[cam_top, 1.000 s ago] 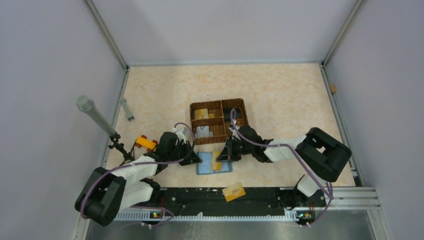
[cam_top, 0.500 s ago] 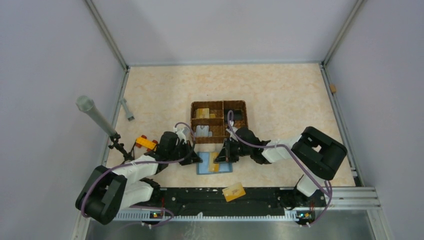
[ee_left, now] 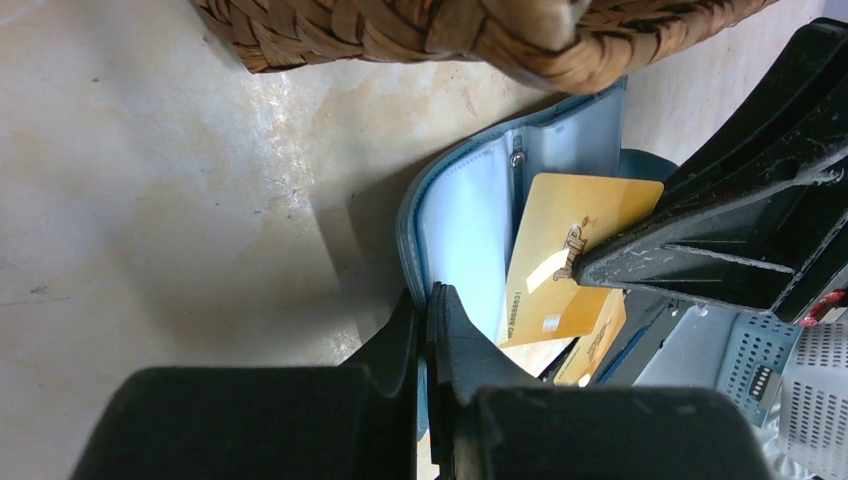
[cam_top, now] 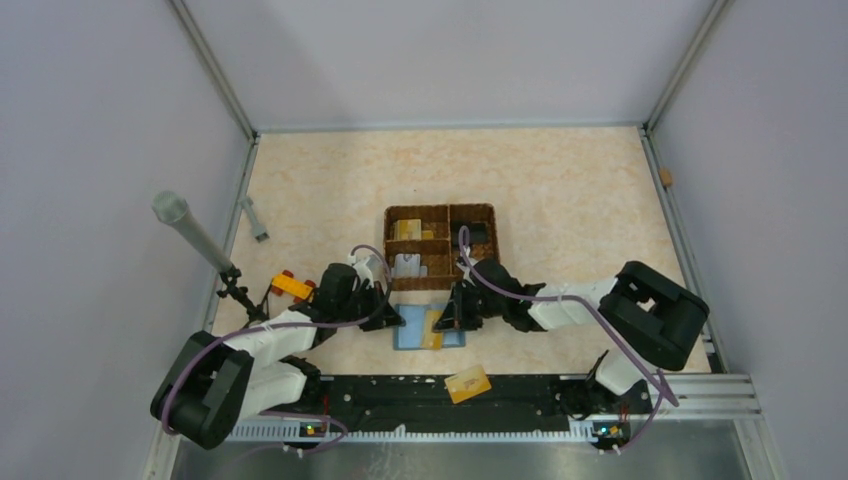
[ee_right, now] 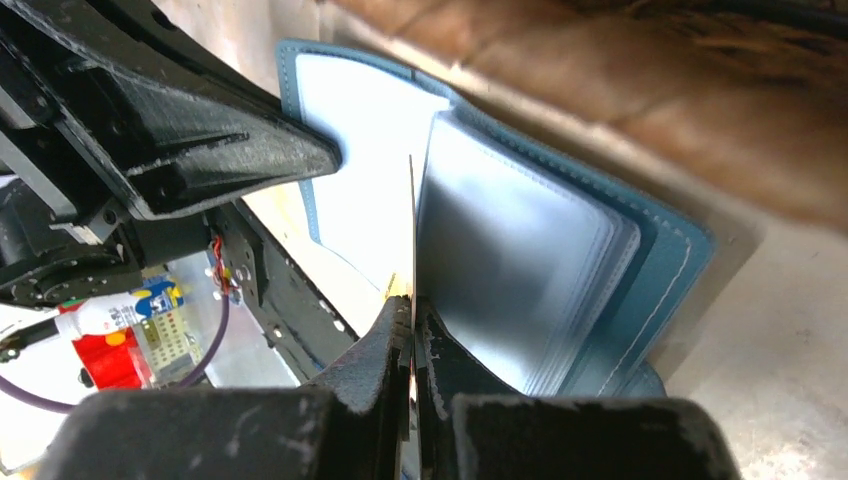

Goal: Put the credit cards into the card holder
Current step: Move the storage box to the center of the board.

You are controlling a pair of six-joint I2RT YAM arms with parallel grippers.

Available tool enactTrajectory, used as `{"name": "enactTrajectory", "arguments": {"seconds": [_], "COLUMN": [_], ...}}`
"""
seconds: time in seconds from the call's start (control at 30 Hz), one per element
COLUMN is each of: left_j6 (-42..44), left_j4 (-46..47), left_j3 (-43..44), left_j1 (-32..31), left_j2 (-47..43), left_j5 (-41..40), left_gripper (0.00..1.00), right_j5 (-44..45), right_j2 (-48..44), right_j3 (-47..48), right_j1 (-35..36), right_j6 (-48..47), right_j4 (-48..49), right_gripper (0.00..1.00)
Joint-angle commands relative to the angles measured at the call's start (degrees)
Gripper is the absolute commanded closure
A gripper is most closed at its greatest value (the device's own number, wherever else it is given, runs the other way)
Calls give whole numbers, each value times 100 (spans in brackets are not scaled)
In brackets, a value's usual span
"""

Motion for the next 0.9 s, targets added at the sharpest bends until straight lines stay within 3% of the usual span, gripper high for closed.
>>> {"name": "enactTrajectory", "arguments": {"seconds": [0.0, 0.53, 0.87], "left_j6": [318, 367, 345], "left_j4": [-242, -327, -341], "left_j3": [6, -25, 0], "left_j1": [-89, -362, -373], "left_j2": [16, -142, -100], "left_j5": [-162, -121, -220], "left_gripper": [100, 100, 100], "right_j5": [152, 1127, 1358], "right_j2": [-172, -1093, -850], "right_j3": [68, -71, 43], "right_j1": [249, 668, 134], "right_j6": [-42, 202, -87], "right_j4": [-797, -1216, -791], "right_gripper": [100, 100, 100]}}
